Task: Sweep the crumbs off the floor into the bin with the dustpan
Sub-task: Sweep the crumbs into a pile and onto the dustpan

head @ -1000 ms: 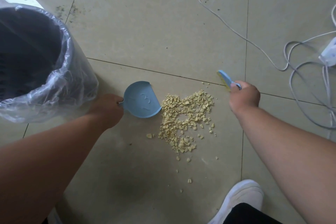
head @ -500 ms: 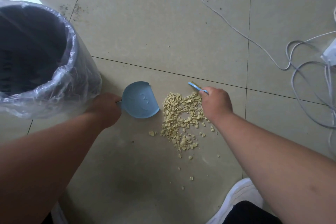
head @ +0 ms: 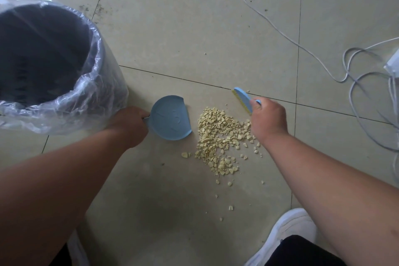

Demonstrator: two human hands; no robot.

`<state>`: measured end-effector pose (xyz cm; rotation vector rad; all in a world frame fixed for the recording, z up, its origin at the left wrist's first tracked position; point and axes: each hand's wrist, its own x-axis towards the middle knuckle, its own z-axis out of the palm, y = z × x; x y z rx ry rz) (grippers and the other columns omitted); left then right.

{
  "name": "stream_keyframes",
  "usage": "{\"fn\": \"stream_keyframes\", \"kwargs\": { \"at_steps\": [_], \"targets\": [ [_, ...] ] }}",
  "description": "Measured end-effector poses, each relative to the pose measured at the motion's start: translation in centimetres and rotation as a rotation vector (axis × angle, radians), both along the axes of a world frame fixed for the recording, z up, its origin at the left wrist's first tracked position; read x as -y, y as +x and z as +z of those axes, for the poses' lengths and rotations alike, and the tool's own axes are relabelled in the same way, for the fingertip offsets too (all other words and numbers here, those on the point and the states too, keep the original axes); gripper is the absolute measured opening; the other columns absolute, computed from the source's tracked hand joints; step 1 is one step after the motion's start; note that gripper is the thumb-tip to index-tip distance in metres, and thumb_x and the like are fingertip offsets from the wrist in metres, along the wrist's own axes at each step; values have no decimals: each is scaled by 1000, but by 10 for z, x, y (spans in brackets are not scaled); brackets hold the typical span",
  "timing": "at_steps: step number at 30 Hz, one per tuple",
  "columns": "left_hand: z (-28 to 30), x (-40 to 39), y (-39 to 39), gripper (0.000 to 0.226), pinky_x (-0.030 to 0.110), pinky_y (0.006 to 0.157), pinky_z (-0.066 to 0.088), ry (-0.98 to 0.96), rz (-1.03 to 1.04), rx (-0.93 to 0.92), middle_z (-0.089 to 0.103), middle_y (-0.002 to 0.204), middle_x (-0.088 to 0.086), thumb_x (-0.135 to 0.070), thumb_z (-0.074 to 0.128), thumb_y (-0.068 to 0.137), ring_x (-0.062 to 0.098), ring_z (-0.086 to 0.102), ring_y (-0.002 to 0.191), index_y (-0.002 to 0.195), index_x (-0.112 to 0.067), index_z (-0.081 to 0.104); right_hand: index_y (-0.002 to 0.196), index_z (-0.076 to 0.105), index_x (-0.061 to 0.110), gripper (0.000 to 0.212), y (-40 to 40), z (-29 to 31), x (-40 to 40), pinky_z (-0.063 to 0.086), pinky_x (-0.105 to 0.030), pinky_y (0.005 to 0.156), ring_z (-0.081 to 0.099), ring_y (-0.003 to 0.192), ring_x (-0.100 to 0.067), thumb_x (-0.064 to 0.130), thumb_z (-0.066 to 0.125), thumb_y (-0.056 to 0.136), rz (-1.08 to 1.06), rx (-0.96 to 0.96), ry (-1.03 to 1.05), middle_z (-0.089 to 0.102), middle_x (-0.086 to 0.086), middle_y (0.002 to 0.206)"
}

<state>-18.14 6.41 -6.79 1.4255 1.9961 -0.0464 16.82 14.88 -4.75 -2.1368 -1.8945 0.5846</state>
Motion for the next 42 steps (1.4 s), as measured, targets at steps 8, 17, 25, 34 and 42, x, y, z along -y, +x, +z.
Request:
{"fn": "stream_keyframes", "kwargs": {
  "at_steps": [8, 17, 25, 34, 42],
  "targets": [
    [-1, -1, 9, 23, 22, 53, 34, -1, 2, -10, 63, 62, -8, -18, 55, 88, 19, 60, 66, 76, -30, 70, 88, 61, 6, 26, 43, -12, -40, 31, -36, 61, 50, 76, -35, 21, 47, 104, -177, 118, -107, 58, -12, 78],
    [1, -7, 9, 28, 22, 51, 30, 11, -24, 13, 59, 60, -5, -8, 55, 88, 13, 54, 60, 66, -24, 62, 99, 70, 11, 28, 6, -18, -24, 33, -32, 59, 55, 73, -31, 24, 47, 106, 38, 88, -84, 61, -10, 81],
    [1, -6, 10, 26, 23, 57, 40, 10, -18, 13, 65, 65, -8, -11, 55, 87, 22, 65, 71, 84, -27, 76, 99, 69, 10, 28, -24, -16, 23, 31, -33, 64, 50, 79, -25, 22, 45, 107, 232, 80, -58, 55, -3, 81],
    [2, -3, 4, 28, 22, 54, 36, -14, -44, 8, 60, 62, -10, -10, 53, 84, 16, 58, 63, 65, -28, 62, 100, 71, 12, 28, 5, 0, 4, 41, -35, 61, 59, 76, -31, 28, 49, 105, -45, -18, -42, 65, -8, 82],
    [6, -31, 1, 27, 26, 59, 35, 70, -177, -125, 58, 64, -8, -9, 59, 88, 24, 55, 71, 67, -26, 61, 96, 68, 4, 32, 89, 7, -20, 27, -33, 68, 46, 81, -30, 25, 45, 105, -317, 128, -84, 59, -15, 85]
  ]
}}
